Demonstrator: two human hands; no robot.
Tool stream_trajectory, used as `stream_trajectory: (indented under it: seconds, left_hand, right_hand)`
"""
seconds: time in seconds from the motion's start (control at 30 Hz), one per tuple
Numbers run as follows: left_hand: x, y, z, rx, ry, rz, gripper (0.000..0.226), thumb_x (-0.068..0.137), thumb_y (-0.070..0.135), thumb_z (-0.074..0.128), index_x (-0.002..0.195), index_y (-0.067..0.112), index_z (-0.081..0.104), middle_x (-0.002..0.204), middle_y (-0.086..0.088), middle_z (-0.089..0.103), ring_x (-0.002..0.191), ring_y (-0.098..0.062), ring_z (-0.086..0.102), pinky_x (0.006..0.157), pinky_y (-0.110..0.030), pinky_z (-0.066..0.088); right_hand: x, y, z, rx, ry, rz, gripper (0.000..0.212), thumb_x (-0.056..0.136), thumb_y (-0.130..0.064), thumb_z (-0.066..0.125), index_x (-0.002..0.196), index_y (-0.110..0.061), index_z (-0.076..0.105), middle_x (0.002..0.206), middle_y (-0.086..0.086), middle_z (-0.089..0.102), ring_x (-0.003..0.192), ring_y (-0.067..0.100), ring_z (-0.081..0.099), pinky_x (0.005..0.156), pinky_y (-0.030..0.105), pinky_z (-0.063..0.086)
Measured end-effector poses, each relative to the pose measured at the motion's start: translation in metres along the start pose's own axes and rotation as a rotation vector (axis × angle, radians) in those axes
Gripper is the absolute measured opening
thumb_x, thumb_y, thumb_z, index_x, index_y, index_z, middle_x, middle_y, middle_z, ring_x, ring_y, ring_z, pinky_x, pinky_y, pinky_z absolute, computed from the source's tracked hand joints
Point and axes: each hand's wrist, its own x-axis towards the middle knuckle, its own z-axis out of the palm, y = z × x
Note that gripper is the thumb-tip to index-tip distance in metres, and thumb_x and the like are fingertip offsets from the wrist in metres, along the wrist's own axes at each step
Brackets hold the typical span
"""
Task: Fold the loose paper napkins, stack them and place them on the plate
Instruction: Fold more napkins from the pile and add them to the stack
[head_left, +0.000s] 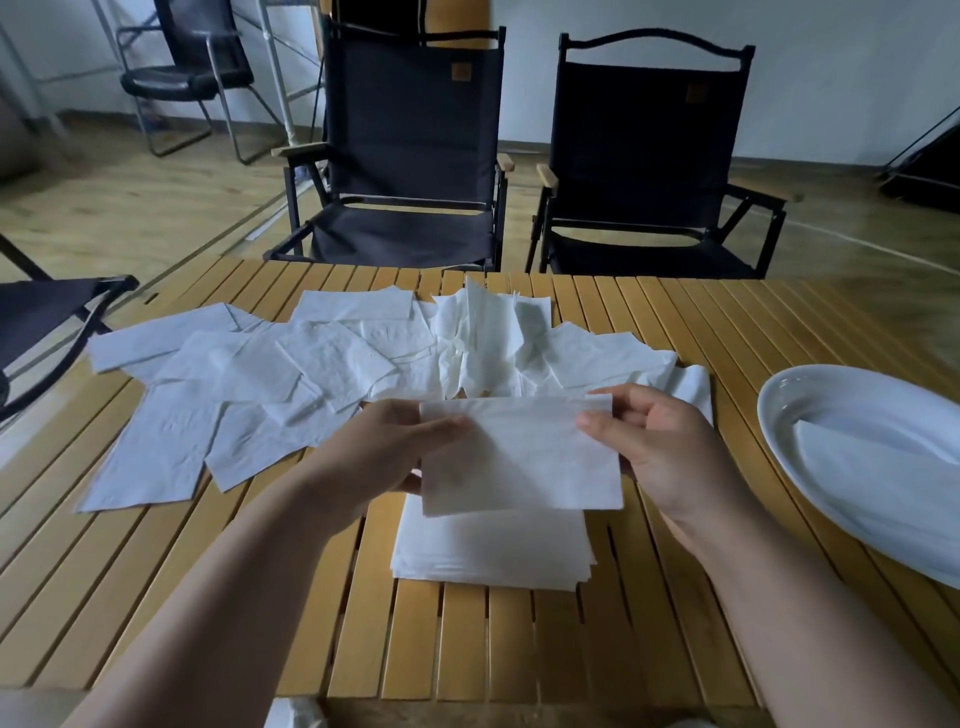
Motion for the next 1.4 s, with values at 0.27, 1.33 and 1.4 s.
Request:
stream_trajectory:
  seconds: [0.27,1.33,1.4]
  left_hand:
    - [0.009,-0.016,-0.007,0.359,0.121,-0.058,0.019,0.089,0.029,0.072,0.074,0.017,0.073,0.064,-0.001,0.069,0.047,-0.006,0.053,0.046,-0.019,0.040]
    - [0.078,-0.020,0.057,0.847,0.254,0.273,0.034,0.083,0.046,0.074,0.115,0.036,0.068,0.122,0.010,0.059,0.106,-0.016,0.055,0.086,-0.031,0.045]
    - [0.085,-0.022,0.068,0.882,0.219,0.290,0.037,0.083,0.044,0.074,0.118,0.038,0.067,0.124,0.012,0.058,0.112,-0.016,0.052,0.090,-0.030,0.044]
  right_hand:
    - [0.003,0.016,0.007,-0.340,-0.013,0.114,0.018,0.086,-0.034,0.076,0.096,-0.019,0.072,0.084,-0.005,0.074,0.079,0.012,0.068,0.068,0.026,0.046]
    - [0.027,0.057,-0.039,-0.517,0.351,0.094,0.019,0.090,-0.031,0.072,0.103,-0.018,0.068,0.095,-0.005,0.067,0.081,0.005,0.059,0.055,0.016,0.038]
    - [0.029,0.063,-0.041,-0.517,0.347,0.096,0.019,0.089,-0.034,0.073,0.099,-0.018,0.070,0.090,-0.007,0.068,0.078,0.002,0.060,0.056,0.014,0.038]
